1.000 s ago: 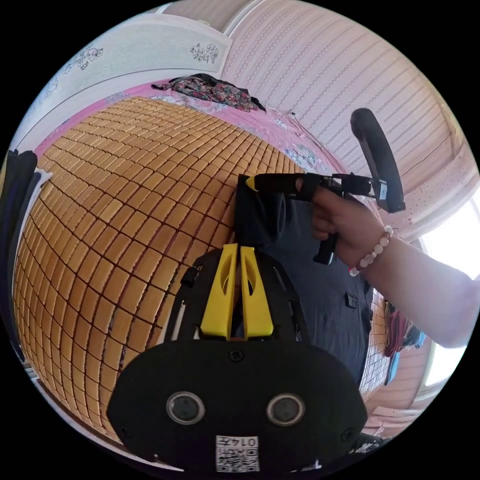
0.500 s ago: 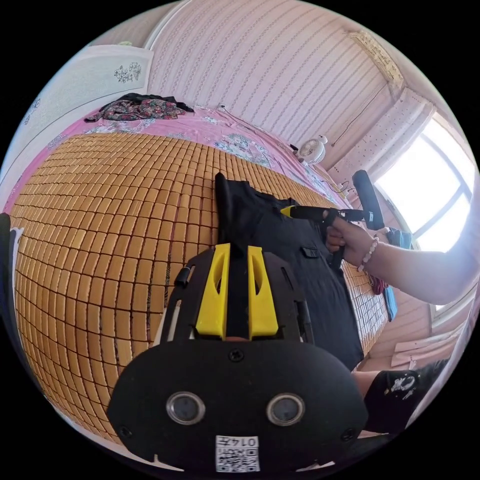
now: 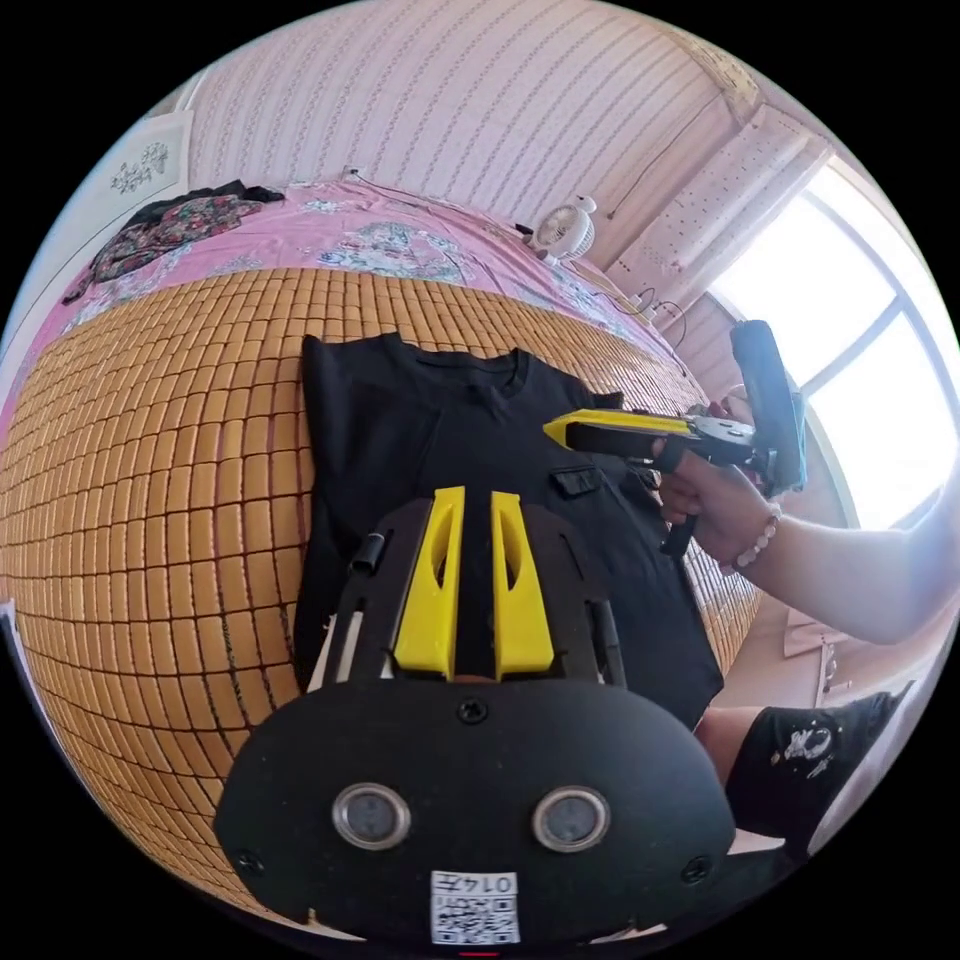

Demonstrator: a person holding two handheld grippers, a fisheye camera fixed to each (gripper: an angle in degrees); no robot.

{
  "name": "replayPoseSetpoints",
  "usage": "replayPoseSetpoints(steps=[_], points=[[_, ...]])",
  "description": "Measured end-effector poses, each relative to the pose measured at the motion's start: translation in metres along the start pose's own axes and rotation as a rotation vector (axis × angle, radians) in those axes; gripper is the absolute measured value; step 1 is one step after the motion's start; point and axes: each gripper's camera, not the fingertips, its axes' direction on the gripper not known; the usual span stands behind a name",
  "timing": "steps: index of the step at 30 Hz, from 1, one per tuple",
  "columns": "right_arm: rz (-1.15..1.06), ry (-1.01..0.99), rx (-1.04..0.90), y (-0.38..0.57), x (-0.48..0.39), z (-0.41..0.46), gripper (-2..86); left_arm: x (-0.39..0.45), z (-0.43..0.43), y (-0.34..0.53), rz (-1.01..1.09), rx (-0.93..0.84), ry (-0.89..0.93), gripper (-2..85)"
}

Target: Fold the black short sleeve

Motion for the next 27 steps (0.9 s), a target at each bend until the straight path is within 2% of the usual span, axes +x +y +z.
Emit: replayPoseSetpoints(steps=[5,9,16,22,27], points=[[0.285,0.121,0.021,0.099,0.113,-0.045,7.9,0.043,0.026,-0.066,0.122,-0.045,0.071,4.2],[0.439,0.083,0.042,0.156,0.178,-0.056,8.8,0.092,0.064,-0.133,0.219,-0.089,0.13,4.9],[0.464,-0.014,0.041,0.208,0.218,-0.035,7.0,0.177,0.131,-0.212,0.336,-0.156,0.167,6.0],[0.488,-0.083,0.071,0.244,0.248,-0.028,2.0,0.225,0.194,-0.245,0.332,-0.252,0.019,7.4],[0.437,-0.108,0.075,0.262,0.26,-0.026,1.0,0.234,0.199,-0.238,0.373,-0.222,-0.029,3.7]])
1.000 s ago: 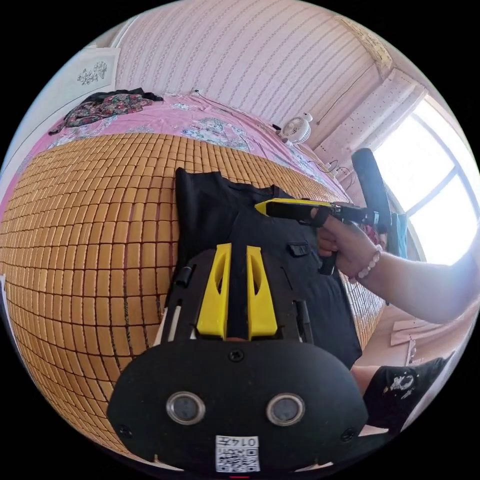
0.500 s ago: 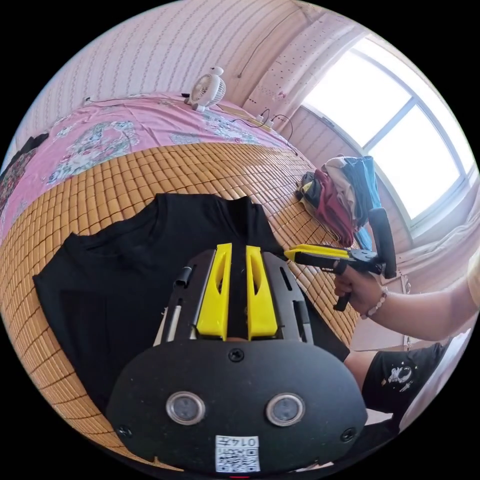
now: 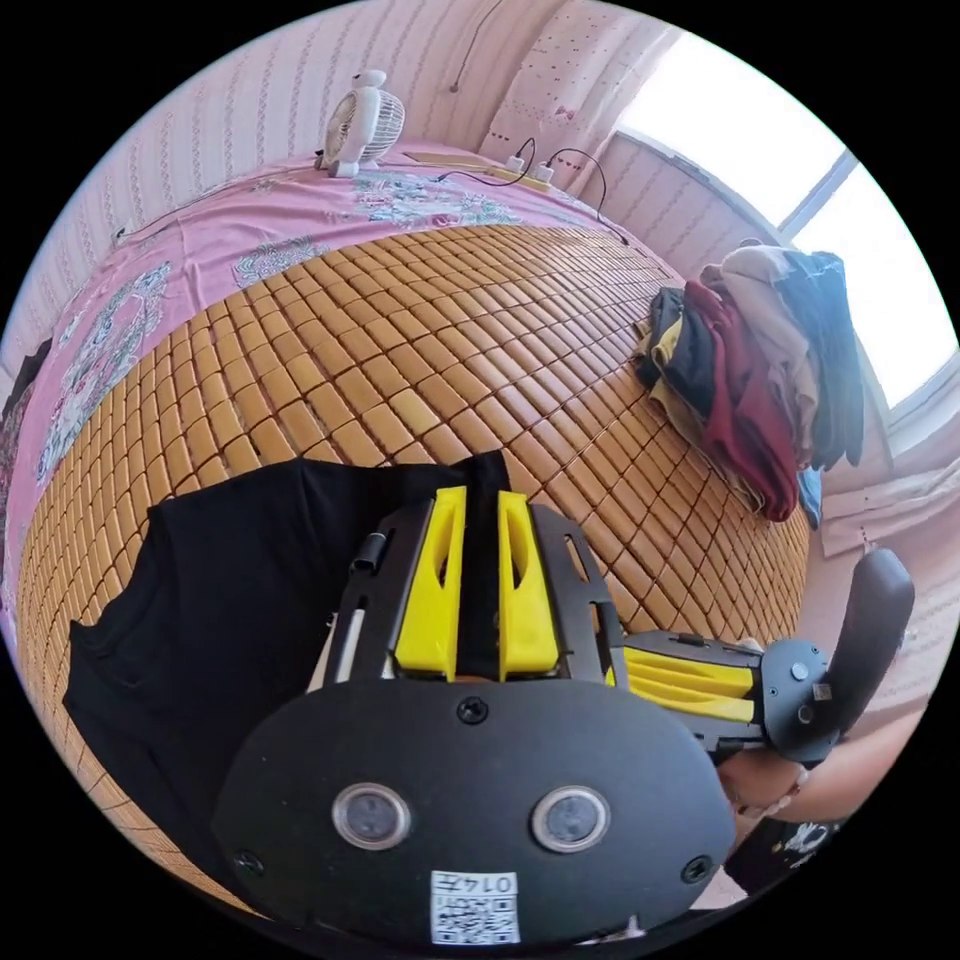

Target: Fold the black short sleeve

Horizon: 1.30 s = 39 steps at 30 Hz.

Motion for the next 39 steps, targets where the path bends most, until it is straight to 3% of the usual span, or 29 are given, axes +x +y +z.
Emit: replayPoseSetpoints(steps=[4,8,12,16,26,34,39], points=[[0.006,-0.009,0.033,0.005,0.007,-0.009,1.0,-0.007,-0.018,0.015,-0.049,0.047,0.027,-0.4],[-0.317,0.013,0.15,0.016,-0.032,-0.049,1.8,-0.022,-0.092,0.063,-0.108,0.262,0.089,-0.3],[-0.483,-0.078,0.075,0.033,-0.05,-0.063,4.9,-0.063,-0.135,0.149,-0.305,0.278,0.083,5.2],[-0.45,-0.055,-0.001,0.024,-0.042,-0.046,6.1,-0.096,-0.157,0.22,-0.424,0.242,0.038,6.4],[-0.214,-0.02,0.017,-0.109,-0.03,0.053,9.6,-0.188,-0.215,0.324,-0.51,0.198,-0.387,8.3],[-0.287,0.098,-0.054,-0.153,-0.066,0.088,3.8,-0.251,-0.166,0.325,-0.595,0.078,-0.254,8.4],[-0.409,0.121,-0.077,-0.175,-0.085,0.075,0.0,-0.264,-0.161,0.329,-0.584,0.052,-0.223,0.0]])
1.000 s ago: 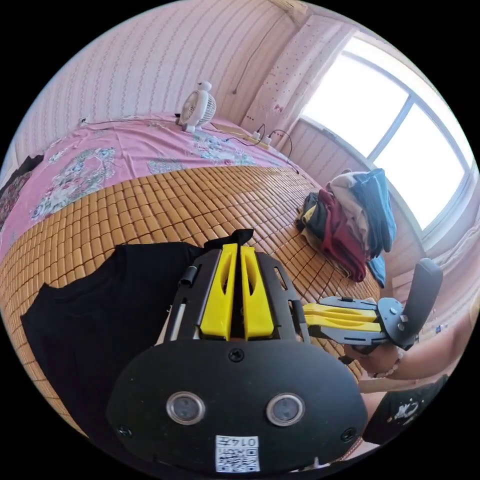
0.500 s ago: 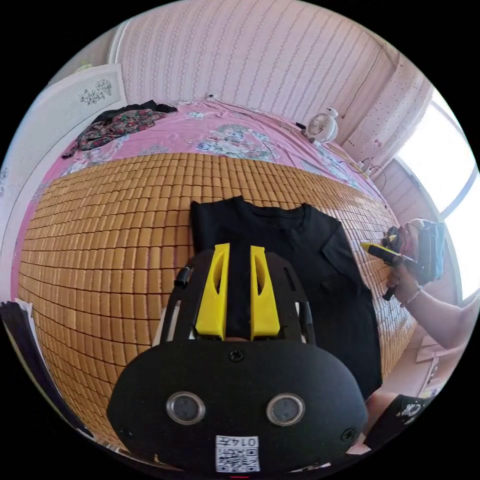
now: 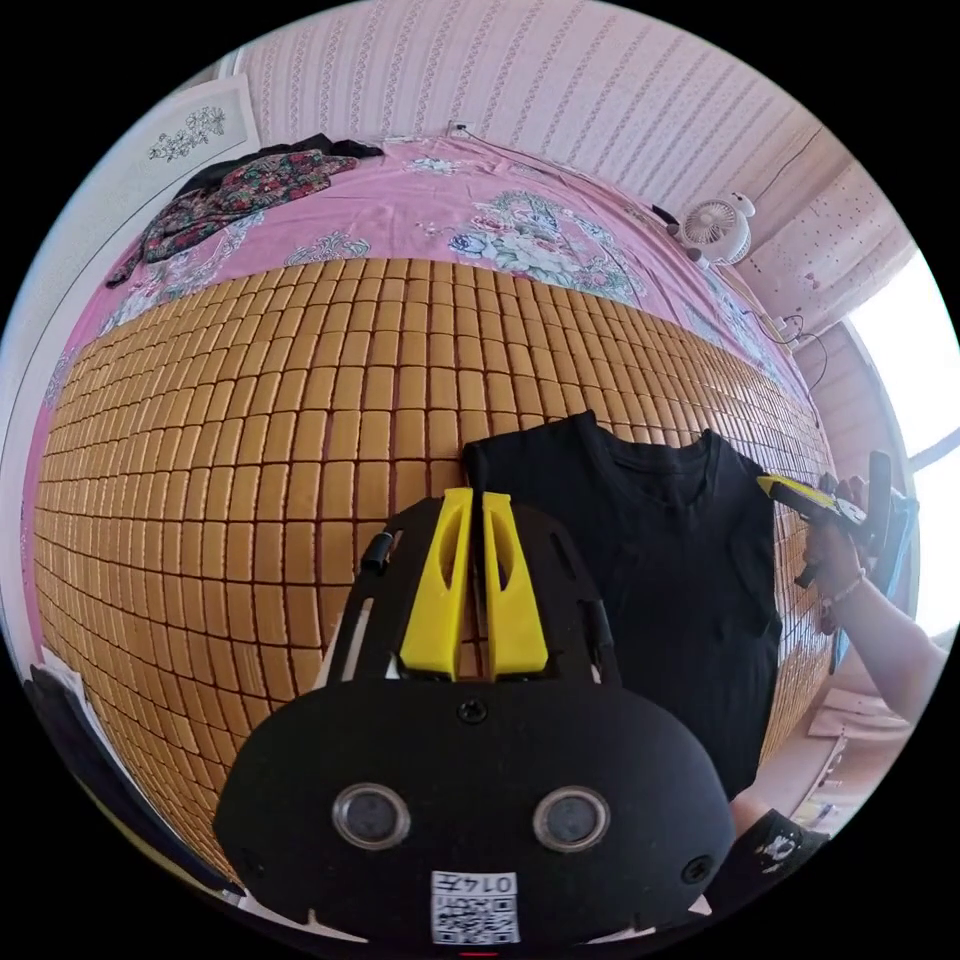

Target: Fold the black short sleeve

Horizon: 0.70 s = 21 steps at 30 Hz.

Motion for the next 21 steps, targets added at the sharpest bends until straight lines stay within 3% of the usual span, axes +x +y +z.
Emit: replayPoseSetpoints(steps=[7,13,17,21], points=[[-0.077,0.023,0.105,-0.039,-0.004,-0.058,-0.3,-0.001,-0.044,0.005,0.038,0.216,0.127,-0.9],[-0.165,-0.137,0.215,-0.013,-0.021,-0.145,-0.1,0.002,-0.106,0.079,0.178,0.325,0.194,-0.8],[-0.218,-0.271,0.175,0.059,-0.041,-0.193,0.3,-0.006,-0.129,0.183,0.209,0.267,0.269,-0.6],[-0.144,-0.38,-0.095,0.155,-0.06,-0.182,0.8,-0.01,-0.109,0.31,0.077,0.096,0.389,0.3]])
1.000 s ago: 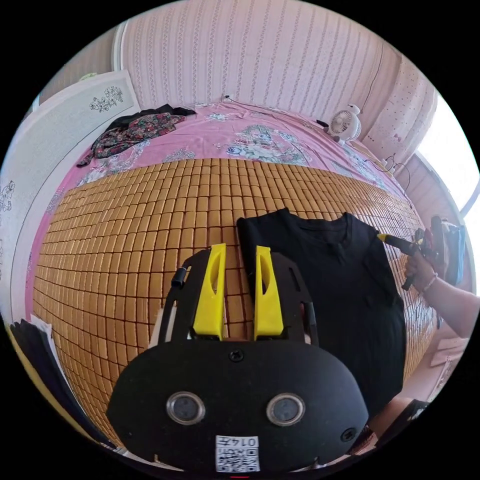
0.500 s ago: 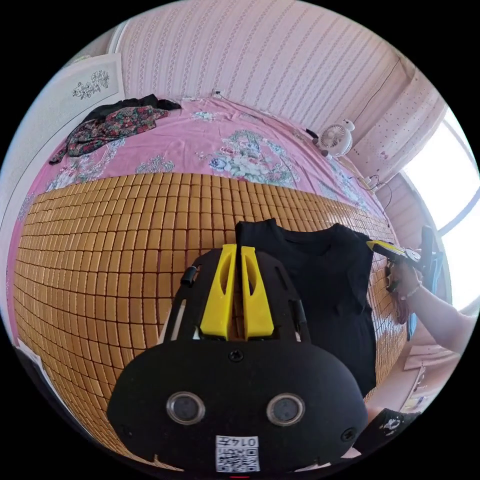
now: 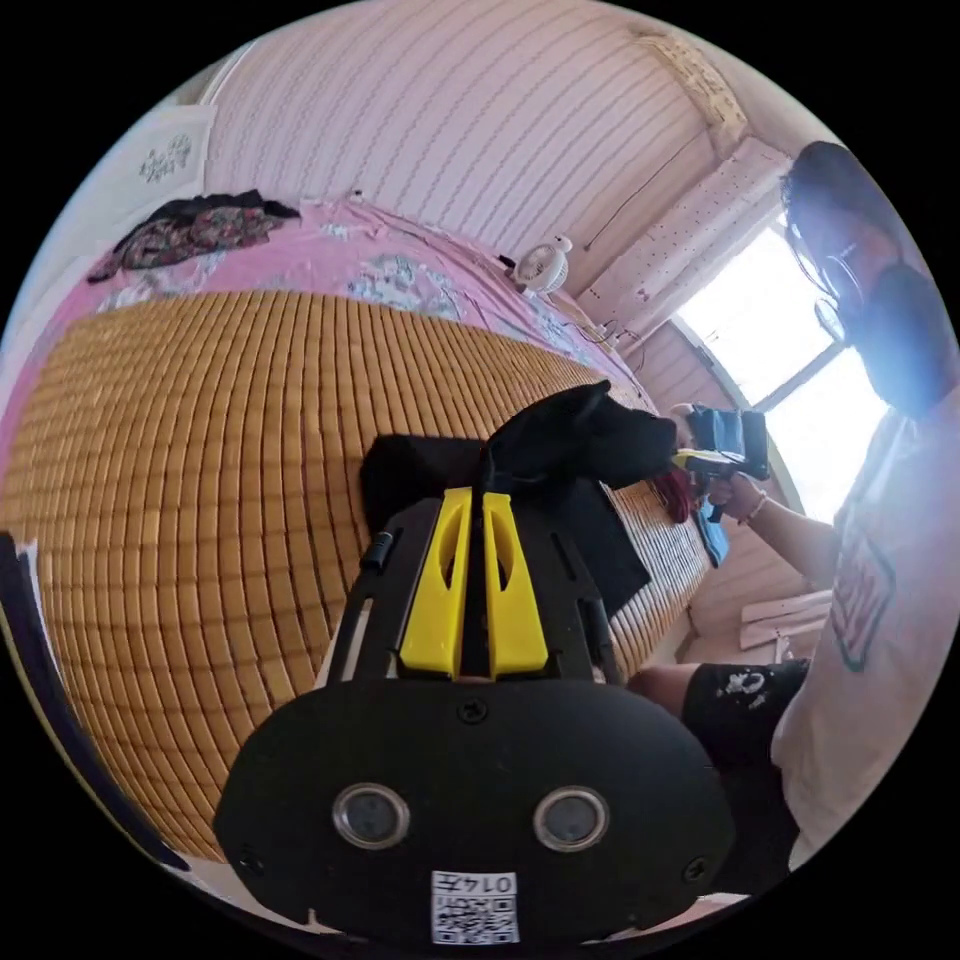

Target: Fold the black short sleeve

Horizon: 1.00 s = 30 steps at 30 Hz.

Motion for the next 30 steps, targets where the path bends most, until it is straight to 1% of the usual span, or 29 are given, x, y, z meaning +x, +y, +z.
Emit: replayPoseSetpoints(steps=[2,3,5,6,10,12,16,19,20,21,24,27,30], points=[[0.096,0.025,-0.101,0.041,0.0,0.025,1.2,-0.001,0.015,0.05,-0.075,-0.086,-0.059,1.2],[0.15,0.097,-0.151,0.064,0.0,0.038,1.4,-0.001,0.025,0.079,-0.107,-0.153,-0.121,1.6],[0.233,0.156,-0.217,0.085,0.0,0.049,1.8,0.002,0.037,0.109,-0.138,-0.252,-0.186,1.4],[0.273,0.153,-0.227,0.09,-0.002,0.049,2.0,0.005,0.039,0.12,-0.172,-0.288,-0.217,1.1],[0.278,0.201,-0.211,0.083,-0.024,0.04,3.0,0.029,0.035,0.13,-0.151,-0.26,-0.204,-0.1],[0.266,0.284,-0.216,0.071,-0.04,0.041,4.4,0.047,0.038,0.124,-0.134,-0.219,-0.206,-0.3],[0.288,0.38,-0.251,0.058,-0.057,0.058,6.3,0.069,0.063,0.117,-0.104,-0.165,-0.277,-0.6],[0.282,0.457,-0.339,0.052,-0.071,0.08,5.4,0.077,0.095,0.118,-0.115,-0.224,-0.347,-0.8],[0.249,0.464,-0.339,0.051,-0.08,0.084,4.3,0.079,0.11,0.123,-0.129,-0.293,-0.403,-0.9],[0.237,0.49,-0.339,0.051,-0.087,0.084,3.8,0.088,0.113,0.13,-0.09,-0.241,-0.394,-0.9],[0.308,0.481,-0.323,0.049,-0.093,0.077,3.0,0.109,0.122,0.149,-0.046,-0.198,-0.448,-1.0],[0.291,0.457,-0.356,0.045,-0.098,0.072,2.8,0.13,0.13,0.163,0.004,-0.194,-0.512,-1.0],[0.254,0.435,-0.374,0.045,-0.105,0.064,2.6,0.139,0.132,0.176,-0.032,-0.168,-0.516,-1.0]])
